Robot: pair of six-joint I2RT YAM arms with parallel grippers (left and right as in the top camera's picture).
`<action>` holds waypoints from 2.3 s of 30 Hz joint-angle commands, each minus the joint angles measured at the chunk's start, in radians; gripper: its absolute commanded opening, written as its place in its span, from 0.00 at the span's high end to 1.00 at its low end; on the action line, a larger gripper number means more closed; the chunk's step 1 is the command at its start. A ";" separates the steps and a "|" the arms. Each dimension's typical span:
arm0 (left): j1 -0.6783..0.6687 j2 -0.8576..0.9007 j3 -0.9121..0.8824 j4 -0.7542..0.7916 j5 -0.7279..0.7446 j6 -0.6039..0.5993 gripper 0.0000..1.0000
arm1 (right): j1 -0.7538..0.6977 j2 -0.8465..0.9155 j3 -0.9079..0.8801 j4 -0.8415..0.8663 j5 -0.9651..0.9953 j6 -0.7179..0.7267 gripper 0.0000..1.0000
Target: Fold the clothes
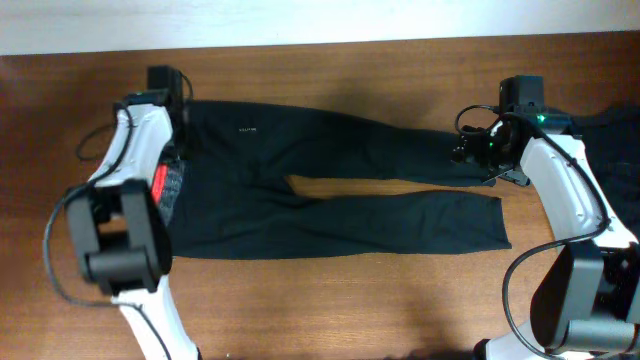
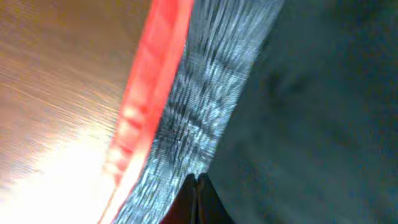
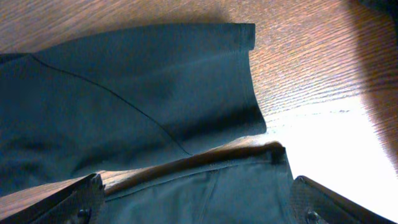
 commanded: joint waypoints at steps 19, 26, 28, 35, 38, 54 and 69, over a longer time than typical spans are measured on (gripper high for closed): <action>0.005 -0.307 -0.047 -0.044 0.109 -0.016 0.87 | -0.007 0.039 0.007 0.026 -0.065 0.011 0.96; 0.006 -0.303 -0.080 -0.006 0.108 -0.016 0.86 | -0.040 0.172 0.007 0.097 -0.044 -0.013 0.96; 0.006 -0.301 -0.087 -0.001 0.108 -0.016 0.86 | -0.053 0.207 0.007 0.129 -0.043 -0.037 0.96; 0.006 -0.300 -0.093 0.002 0.108 -0.016 0.86 | -0.095 0.291 0.007 0.146 -0.027 -0.043 0.96; 0.006 -0.300 -0.093 0.002 0.108 -0.016 0.86 | -0.110 0.317 -0.003 0.133 -0.015 -0.045 0.96; 0.006 -0.299 -0.093 0.002 0.108 -0.016 0.86 | -0.157 0.344 -0.009 0.072 0.069 -0.045 0.96; 0.005 -0.216 -0.092 0.337 0.393 0.104 1.00 | -0.156 0.328 0.542 -0.385 -0.021 -0.045 0.51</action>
